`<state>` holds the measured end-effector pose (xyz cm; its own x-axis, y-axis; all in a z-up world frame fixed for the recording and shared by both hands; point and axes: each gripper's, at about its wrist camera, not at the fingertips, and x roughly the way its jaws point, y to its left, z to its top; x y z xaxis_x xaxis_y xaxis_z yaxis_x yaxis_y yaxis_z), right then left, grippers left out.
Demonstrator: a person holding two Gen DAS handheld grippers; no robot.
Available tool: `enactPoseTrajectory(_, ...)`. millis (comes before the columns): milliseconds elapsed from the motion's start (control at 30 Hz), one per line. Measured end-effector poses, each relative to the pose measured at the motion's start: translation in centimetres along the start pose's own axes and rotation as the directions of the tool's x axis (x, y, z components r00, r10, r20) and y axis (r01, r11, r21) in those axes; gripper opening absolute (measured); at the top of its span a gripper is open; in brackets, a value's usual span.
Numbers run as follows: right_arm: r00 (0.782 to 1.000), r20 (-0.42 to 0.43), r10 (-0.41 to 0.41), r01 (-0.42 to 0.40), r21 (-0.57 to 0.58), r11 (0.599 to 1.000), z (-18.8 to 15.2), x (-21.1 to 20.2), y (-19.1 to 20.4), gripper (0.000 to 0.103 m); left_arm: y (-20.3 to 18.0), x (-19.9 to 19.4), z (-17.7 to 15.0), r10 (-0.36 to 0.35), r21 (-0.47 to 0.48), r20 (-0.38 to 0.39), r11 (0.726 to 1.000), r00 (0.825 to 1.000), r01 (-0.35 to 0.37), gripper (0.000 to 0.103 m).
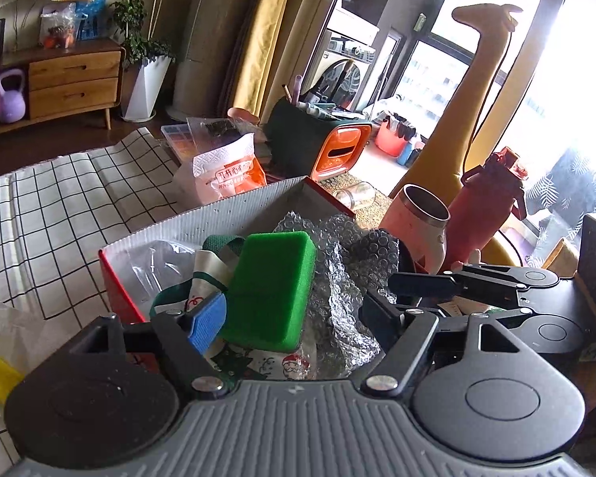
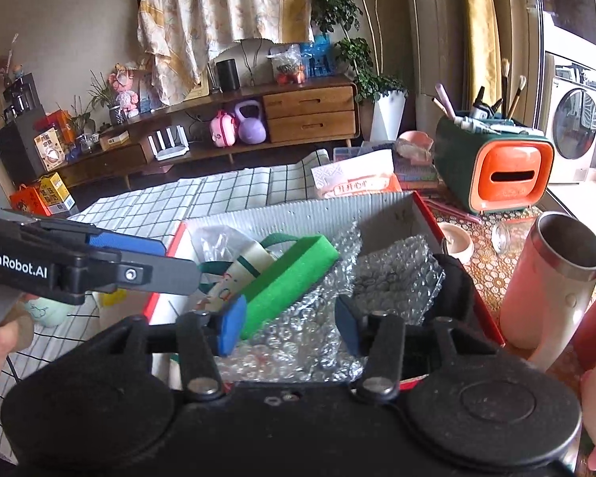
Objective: Organize soft objects
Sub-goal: 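Open both tools, dropping the sponge and bubble wrap into the box, then withdraw both tools from the box toward the yellow cloth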
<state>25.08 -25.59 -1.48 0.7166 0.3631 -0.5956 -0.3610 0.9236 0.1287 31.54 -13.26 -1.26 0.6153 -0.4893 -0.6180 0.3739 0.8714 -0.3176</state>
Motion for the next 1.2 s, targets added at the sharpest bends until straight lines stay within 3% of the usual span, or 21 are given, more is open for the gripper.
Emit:
enactPoseTrajectory(200, 0.999, 0.046, 0.029, -0.029, -0.014, 0.999, 0.3, -2.6, 2.1, 0.062, 0.7, -4.6, -0.6, 0.036, 0.012, 0.035, 0.999, 0.999, -0.036, 0.076)
enactPoseTrajectory(267, 0.997, 0.054, 0.047, -0.046, -0.015, 0.999, 0.4, -3.3, 3.0, 0.064, 1.2, -6.4, -0.9, 0.053, 0.007, 0.044, 0.999, 0.998, -0.054, 0.081)
enactPoseTrajectory(367, 0.995, 0.053, 0.084, -0.083, -0.029, 0.996, 0.6, -3.9, 4.5, 0.064, 2.1, -8.7, -1.5, 0.078, -0.007, 0.066, 0.997, 0.995, -0.077, 0.082)
enactPoseTrajectory(667, 0.986, 0.055, 0.158, -0.153, -0.084, 0.985, 0.6, -4.0, 9.3, 0.079, 5.3, -14.4, -3.9, 0.163, -0.082, 0.111, 0.985, 0.980, -0.154, 0.086)
enactPoseTrajectory(800, 0.983, 0.042, 0.177, -0.172, -0.099, 0.980, 0.4, -3.4, 11.0, 0.083, 6.9, -15.8, -4.9, 0.190, -0.114, 0.103, 0.977, 0.976, -0.178, 0.088)
enactPoseTrajectory(933, 0.980, 0.020, 0.198, -0.194, -0.118, 0.974, 0.0, -2.4, 12.6, 0.084, 8.2, -16.8, -5.6, 0.220, -0.116, 0.108, 0.971, 0.969, -0.207, 0.101)
enactPoseTrajectory(1067, 0.975, -0.011, 0.222, -0.221, -0.144, 0.965, 0.1, -1.0, 14.3, 0.084, 9.1, -17.3, -5.7, 0.226, -0.122, 0.109, 0.969, 0.968, -0.213, 0.101)
enactPoseTrajectory(1200, 0.971, -0.029, 0.238, -0.240, -0.156, 0.958, 0.4, 1.0, 15.8, 0.084, 10.2, -17.6, -6.0, 0.268, -0.138, 0.129, 0.958, 0.955, -0.250, 0.103)
